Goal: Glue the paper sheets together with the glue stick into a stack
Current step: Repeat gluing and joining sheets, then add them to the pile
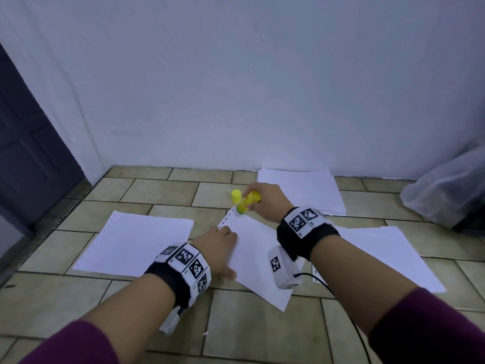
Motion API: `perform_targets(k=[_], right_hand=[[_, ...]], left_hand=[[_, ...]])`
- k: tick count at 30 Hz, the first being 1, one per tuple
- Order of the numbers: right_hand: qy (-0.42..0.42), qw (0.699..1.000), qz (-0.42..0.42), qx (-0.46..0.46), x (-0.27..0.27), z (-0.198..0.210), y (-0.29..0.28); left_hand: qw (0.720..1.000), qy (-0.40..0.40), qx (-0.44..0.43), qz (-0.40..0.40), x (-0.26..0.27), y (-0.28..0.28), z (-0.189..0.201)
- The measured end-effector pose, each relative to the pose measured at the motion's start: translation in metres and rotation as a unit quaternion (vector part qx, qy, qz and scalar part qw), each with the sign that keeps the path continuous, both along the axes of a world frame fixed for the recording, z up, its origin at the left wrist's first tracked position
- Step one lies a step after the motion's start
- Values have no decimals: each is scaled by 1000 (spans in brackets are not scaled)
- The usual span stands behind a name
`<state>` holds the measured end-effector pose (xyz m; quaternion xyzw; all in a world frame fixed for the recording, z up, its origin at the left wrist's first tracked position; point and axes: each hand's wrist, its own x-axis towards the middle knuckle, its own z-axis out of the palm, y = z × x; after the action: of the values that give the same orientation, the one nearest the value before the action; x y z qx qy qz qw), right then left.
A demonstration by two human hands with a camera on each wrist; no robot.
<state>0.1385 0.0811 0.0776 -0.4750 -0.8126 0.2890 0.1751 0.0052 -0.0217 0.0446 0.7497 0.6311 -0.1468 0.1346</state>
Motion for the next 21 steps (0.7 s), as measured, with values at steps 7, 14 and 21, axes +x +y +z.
perform_targets(k=[7, 14, 21], right_hand=[[-131, 987, 82, 31, -9, 10, -3], [-261, 958, 109, 50, 48, 33, -11], [-313, 941, 124, 12, 93, 37, -23]], left_hand=[[1000, -17, -1, -4, -5, -2, -2], [999, -31, -27, -11, -13, 6, 2], [998, -62, -11, -15, -23, 10, 4]])
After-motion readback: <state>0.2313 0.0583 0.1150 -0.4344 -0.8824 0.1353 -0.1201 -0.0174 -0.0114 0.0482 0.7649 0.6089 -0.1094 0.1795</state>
